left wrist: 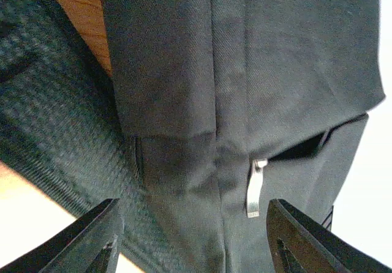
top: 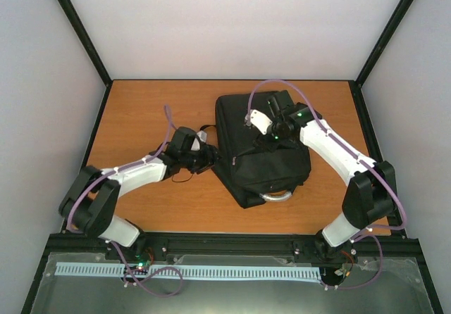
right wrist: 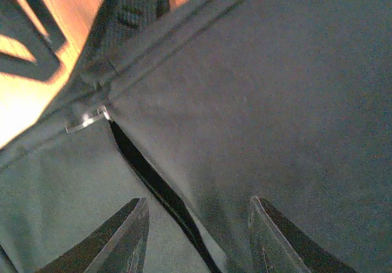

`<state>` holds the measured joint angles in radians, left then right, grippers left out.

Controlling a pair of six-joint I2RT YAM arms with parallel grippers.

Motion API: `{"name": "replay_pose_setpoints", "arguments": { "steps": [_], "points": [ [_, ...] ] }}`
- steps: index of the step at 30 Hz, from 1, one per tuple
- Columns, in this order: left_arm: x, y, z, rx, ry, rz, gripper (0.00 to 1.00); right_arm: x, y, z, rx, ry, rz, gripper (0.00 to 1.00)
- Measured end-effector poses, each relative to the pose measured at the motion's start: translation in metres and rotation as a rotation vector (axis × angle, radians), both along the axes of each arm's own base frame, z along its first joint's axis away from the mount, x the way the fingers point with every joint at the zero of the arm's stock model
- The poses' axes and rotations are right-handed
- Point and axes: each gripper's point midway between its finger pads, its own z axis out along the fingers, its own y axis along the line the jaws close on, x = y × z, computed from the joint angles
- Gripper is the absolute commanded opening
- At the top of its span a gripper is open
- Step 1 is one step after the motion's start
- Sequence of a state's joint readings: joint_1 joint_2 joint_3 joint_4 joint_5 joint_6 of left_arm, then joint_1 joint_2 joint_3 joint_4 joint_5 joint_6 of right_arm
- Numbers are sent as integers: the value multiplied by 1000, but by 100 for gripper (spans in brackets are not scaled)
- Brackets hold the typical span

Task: Pack the student bag
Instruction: Zip the student bag at the center of the board.

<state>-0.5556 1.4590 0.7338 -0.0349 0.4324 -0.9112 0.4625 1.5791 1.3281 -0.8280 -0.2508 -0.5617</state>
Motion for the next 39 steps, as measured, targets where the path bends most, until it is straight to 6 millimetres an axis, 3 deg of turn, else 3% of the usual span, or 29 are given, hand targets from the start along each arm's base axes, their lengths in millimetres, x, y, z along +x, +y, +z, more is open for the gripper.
{"name": "replay_pose_setpoints", "arguments": {
  "steps": [5, 10, 13, 22, 27, 31, 39],
  "points": [
    [15, -15, -18, -24, 50, -1, 65, 2, 24, -1, 32, -12, 36, 43],
    [18, -23, -26, -56, 79, -8, 56, 9, 31, -37, 2, 44, 32, 41],
    [21, -27, -27, -72, 86, -11, 43, 10, 33, -54, -6, 69, 29, 40],
    [28, -37, -26, -120, 88, -14, 9, 13, 34, -55, 7, 55, 20, 42],
    [29, -38, -19, -135, 71, -23, 4, 11, 33, -50, 11, 42, 20, 44],
    [29, -41, -2, -161, 34, -34, 1, 8, 29, -40, 9, 20, 22, 45],
    [28, -46, 22, -204, -29, -58, 1, -23, 39, -24, 12, -14, 117, 49]
  ]
}}
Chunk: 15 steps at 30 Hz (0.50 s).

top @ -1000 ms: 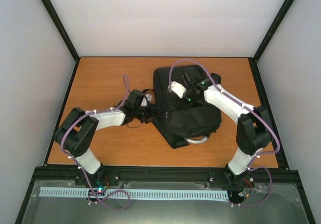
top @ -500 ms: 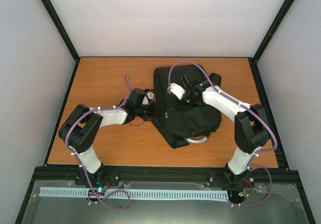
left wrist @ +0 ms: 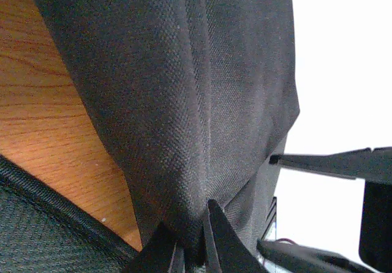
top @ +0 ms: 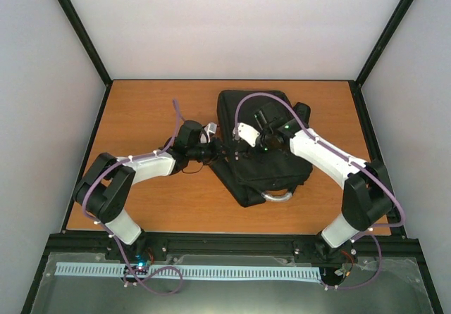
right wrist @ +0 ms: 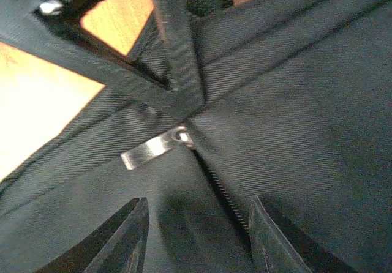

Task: Pack the student bag
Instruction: Zip the student bag at the center of the board.

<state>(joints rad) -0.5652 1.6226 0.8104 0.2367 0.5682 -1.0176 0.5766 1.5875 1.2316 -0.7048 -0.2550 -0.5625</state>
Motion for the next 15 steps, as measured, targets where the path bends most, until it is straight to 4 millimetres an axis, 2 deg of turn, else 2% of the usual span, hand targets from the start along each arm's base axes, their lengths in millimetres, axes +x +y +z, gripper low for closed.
{"name": "replay_pose_setpoints", "arguments": {
  "steps": [8, 15],
  "points": [
    [-1, -3, 4, -14, -14, -10, 1, -25, 9, -3, -17, -24, 98, 54],
    [-2, -5, 7, -20, -21, -17, 1, -30, 17, -6, -43, -67, 151, 54]
  ]
}}
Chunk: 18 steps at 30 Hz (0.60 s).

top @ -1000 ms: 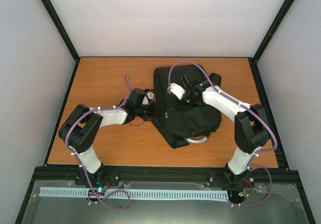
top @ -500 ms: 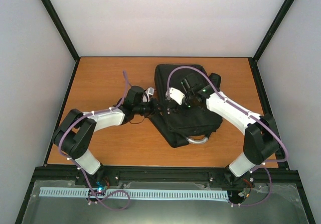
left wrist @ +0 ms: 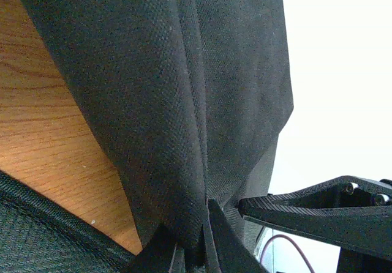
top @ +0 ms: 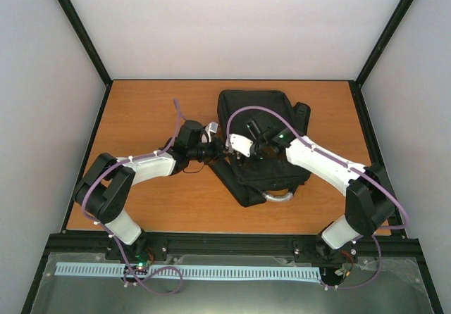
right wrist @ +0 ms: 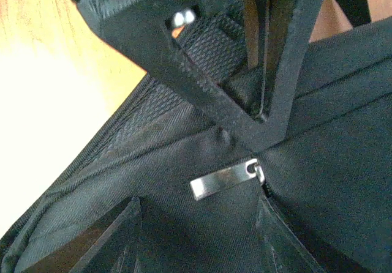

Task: Pack the student bag
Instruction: Zip the student bag at the center of the board.

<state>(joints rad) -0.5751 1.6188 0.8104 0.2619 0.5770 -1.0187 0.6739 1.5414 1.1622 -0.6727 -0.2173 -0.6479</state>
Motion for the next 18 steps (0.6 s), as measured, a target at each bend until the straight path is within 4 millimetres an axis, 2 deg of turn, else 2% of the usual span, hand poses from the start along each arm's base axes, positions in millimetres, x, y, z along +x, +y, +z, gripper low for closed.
{"name": "replay_pose_setpoints", "arguments": {
  "steps": [10, 18],
  "points": [
    [-3, -3, 1, 0, -5, -6, 1, 6, 10, -1, -50, -126, 28, 47],
    [-3, -2, -1, 11, 0, 0, 1, 6, 11, -8, -99, -192, 40, 35]
  ]
}}
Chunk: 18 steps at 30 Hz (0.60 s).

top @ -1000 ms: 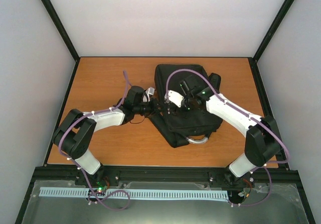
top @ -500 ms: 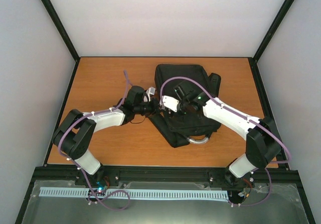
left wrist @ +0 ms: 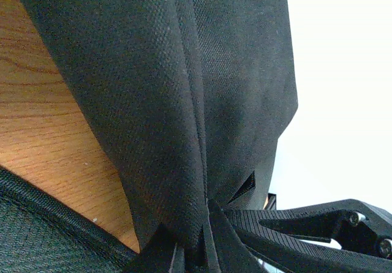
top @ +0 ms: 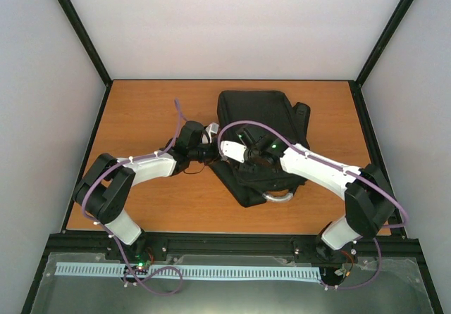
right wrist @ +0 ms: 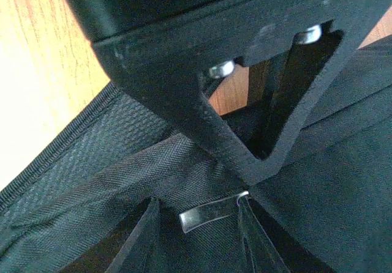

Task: Pack the student bag
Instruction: Zip the student bag at the center of the board.

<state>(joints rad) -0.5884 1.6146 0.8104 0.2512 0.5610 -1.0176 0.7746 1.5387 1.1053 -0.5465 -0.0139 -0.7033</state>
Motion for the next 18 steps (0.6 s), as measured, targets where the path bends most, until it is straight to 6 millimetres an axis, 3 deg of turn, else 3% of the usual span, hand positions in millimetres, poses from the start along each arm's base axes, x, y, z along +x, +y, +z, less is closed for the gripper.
{"name": "replay_pose_setpoints", "arguments": {
  "steps": [12, 18],
  "points": [
    [0, -2, 2, -7, -7, -6, 1, 14, -11, 11, -23, -101, -63, 19],
    [0, -2, 3, -9, -9, -7, 1, 15, -11, 12, -20, -103, -74, 4]
  ]
}}
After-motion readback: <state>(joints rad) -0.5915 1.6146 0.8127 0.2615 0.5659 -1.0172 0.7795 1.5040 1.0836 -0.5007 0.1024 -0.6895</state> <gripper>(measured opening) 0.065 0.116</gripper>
